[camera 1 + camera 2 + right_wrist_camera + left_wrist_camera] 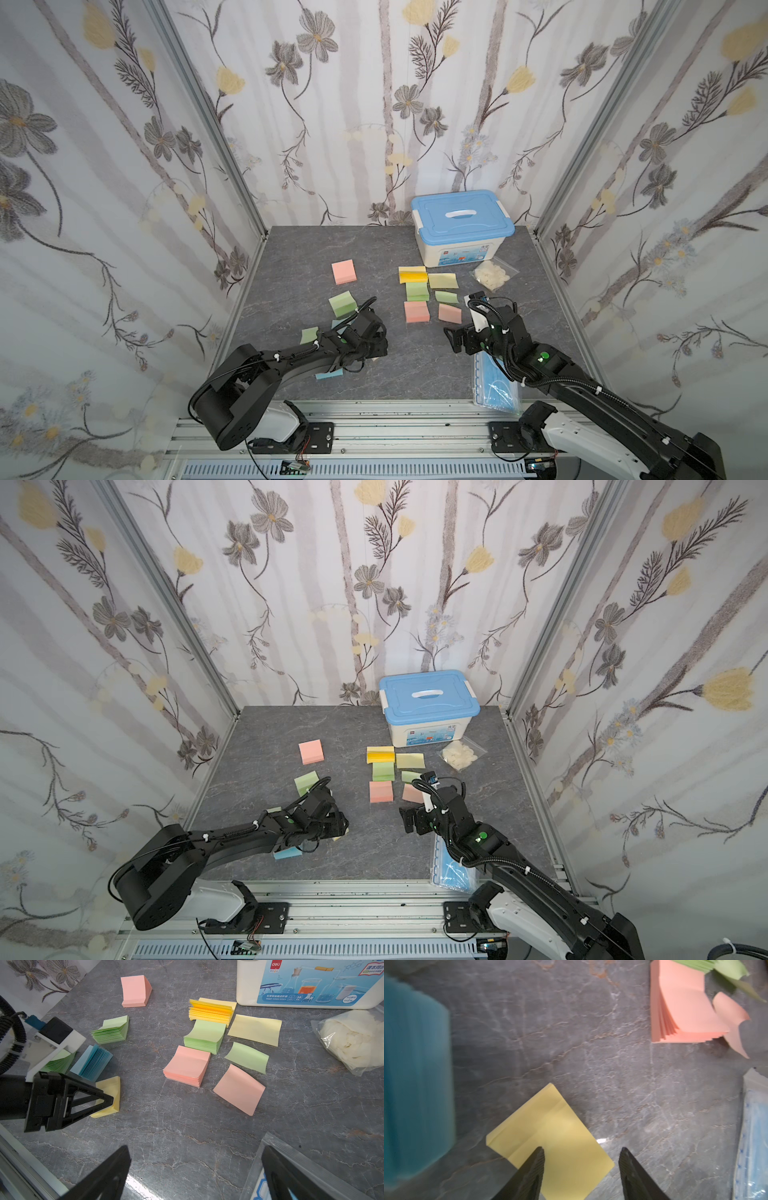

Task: Tear off pages from different memo pads
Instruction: Move the memo pad to the center of the board.

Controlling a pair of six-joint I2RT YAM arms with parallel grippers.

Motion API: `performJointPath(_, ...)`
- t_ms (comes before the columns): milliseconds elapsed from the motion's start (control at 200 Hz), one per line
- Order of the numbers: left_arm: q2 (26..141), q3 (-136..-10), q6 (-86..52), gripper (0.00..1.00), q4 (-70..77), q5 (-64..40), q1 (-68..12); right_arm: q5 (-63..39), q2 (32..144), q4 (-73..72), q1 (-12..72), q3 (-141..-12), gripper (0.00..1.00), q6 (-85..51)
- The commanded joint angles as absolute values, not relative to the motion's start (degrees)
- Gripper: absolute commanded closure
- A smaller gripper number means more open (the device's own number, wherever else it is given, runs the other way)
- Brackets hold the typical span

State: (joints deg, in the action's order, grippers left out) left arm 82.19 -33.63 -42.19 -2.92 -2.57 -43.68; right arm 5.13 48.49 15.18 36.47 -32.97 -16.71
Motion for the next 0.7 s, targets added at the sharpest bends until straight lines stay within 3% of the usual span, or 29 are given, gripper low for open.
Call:
performJointPath(0, 85.9, -34.2, -44.3, 0.39, -2.0, -10.4, -45.5, 6.5, 46.6, 15.6, 36.5, -32.7, 0.0, -17.4)
performJointPath(180, 88.9, -39.8, -40.3, 0.4, -5.5, -8.4, -50.0, 8.3, 44.2, 16.4, 36.5, -31.9, 0.0, -17.4)
performJointPath(480, 76.8, -43.5, -34.0, 0.36, -20.6, 2.4, -51.6, 4.9, 45.3, 17.3, 36.6, -32.1, 0.0, -16.2)
performJointPath(694, 73.1, -38.8, -34.1, 0.36, -18.7, -1.0, -51.6, 2.5, 49.4, 17.2, 37.2, -33.5, 0.0, -16.1)
